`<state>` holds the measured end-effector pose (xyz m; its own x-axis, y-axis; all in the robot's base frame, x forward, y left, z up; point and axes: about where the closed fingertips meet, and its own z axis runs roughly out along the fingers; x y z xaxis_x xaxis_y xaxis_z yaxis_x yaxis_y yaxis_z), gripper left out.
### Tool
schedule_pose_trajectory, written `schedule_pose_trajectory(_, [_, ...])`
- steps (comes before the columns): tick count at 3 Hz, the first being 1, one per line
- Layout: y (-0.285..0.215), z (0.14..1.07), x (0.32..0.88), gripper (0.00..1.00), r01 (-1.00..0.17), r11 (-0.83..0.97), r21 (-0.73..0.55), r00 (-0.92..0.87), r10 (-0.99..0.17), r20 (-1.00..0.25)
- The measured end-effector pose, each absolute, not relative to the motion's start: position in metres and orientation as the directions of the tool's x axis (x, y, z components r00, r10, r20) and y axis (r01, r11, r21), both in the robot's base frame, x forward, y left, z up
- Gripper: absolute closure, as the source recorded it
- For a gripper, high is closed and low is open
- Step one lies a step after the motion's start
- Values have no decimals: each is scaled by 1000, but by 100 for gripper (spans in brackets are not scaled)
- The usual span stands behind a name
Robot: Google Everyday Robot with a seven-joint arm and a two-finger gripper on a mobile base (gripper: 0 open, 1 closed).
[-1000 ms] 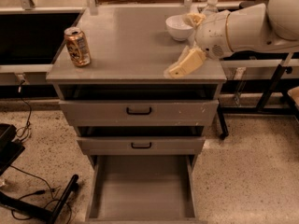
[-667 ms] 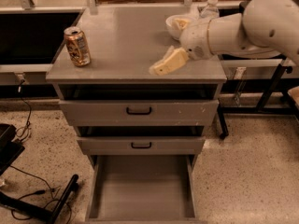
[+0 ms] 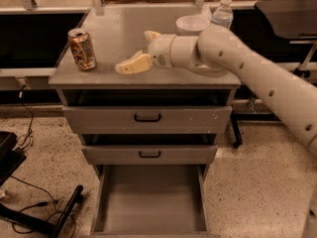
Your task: Place orange can into bottom drawer
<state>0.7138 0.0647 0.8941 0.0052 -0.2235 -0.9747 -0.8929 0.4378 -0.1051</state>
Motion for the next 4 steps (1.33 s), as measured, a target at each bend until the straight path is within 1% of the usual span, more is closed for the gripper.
schedule_pose_trajectory(1, [110,892,735,0,-907,414,-79,32,-120,-992])
schedule_pose_trajectory(2, [145,897,746,0,-916,392,-80,51,-84,-995])
schedule_pose_trajectory(3, [181,897,753,0,-917,388,-92,42,-136,-990])
schedule_pose_trajectory(4, [200,890,761,0,-915,395,-83,5,-194,-981])
